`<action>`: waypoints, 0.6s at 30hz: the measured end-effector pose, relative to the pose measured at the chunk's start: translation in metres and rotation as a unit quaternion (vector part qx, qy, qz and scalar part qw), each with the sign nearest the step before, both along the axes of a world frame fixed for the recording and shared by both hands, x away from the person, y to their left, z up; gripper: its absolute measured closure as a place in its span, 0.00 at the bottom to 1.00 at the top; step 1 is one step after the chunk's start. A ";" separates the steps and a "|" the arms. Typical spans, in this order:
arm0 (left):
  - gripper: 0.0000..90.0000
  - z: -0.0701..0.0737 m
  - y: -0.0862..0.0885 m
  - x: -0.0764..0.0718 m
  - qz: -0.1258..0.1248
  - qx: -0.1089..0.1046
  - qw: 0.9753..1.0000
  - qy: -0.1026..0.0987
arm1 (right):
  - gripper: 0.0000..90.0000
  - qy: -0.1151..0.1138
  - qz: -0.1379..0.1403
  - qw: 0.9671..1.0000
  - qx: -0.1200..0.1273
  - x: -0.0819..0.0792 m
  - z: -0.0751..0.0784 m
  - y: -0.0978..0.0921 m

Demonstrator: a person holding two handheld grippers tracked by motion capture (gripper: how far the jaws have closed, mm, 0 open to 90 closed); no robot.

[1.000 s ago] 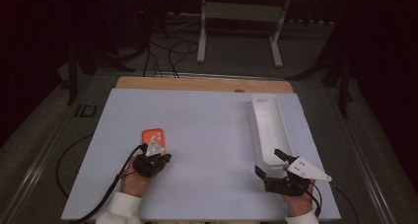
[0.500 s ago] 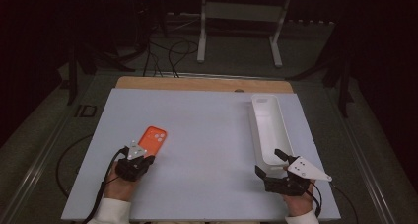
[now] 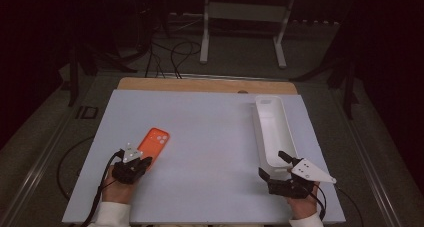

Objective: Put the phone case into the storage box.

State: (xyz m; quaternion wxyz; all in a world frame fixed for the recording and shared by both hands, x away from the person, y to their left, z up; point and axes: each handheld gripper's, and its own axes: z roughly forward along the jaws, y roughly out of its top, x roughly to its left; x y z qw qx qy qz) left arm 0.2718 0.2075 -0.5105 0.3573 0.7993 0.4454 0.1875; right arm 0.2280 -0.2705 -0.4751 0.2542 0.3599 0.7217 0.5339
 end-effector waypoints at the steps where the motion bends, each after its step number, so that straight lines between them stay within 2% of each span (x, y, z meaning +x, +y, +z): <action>1: 1.00 0.001 -0.002 0.000 -0.004 0.003 1.000 -0.003 | 0.10 0.001 0.000 1.000 0.000 0.000 0.000 0.000; 5: 1.00 0.002 -0.006 -0.001 -0.012 0.002 1.000 -0.008 | 0.10 0.001 0.002 1.000 -0.001 -0.001 0.000 0.001; 6: 1.00 0.006 -0.005 -0.004 -0.014 -0.010 1.000 -0.018 | 0.10 0.001 0.002 1.000 -0.001 -0.001 0.000 0.001; 7: 0.94 0.009 -0.003 -0.005 -0.011 -0.013 1.000 -0.024 | 0.10 -0.001 0.002 1.000 -0.001 0.000 0.000 0.000; 10: 0.85 0.015 0.004 -0.008 -0.010 -0.031 0.999 -0.039 | 0.10 0.002 0.000 1.000 0.000 0.000 -0.001 0.000; 11: 0.81 0.015 0.004 -0.008 -0.010 -0.031 0.999 -0.039 | 0.10 0.002 0.000 1.000 0.000 0.000 -0.001 0.000; 12: 0.81 0.019 0.008 -0.011 -0.017 -0.045 0.998 -0.050 | 0.10 0.002 0.000 1.000 0.000 0.000 -0.001 0.000; 16: 0.64 0.025 0.016 -0.017 -0.030 -0.071 0.995 -0.066 | 0.10 -0.001 0.002 1.000 0.000 0.000 0.000 0.000; 17: 0.62 0.028 0.018 -0.020 -0.031 -0.072 0.994 -0.079 | 0.10 0.000 0.003 1.000 0.002 0.000 0.000 0.000; 18: 0.59 0.030 0.019 -0.022 -0.032 -0.074 0.993 -0.085 | 0.10 0.000 0.003 1.000 0.002 0.000 0.000 0.000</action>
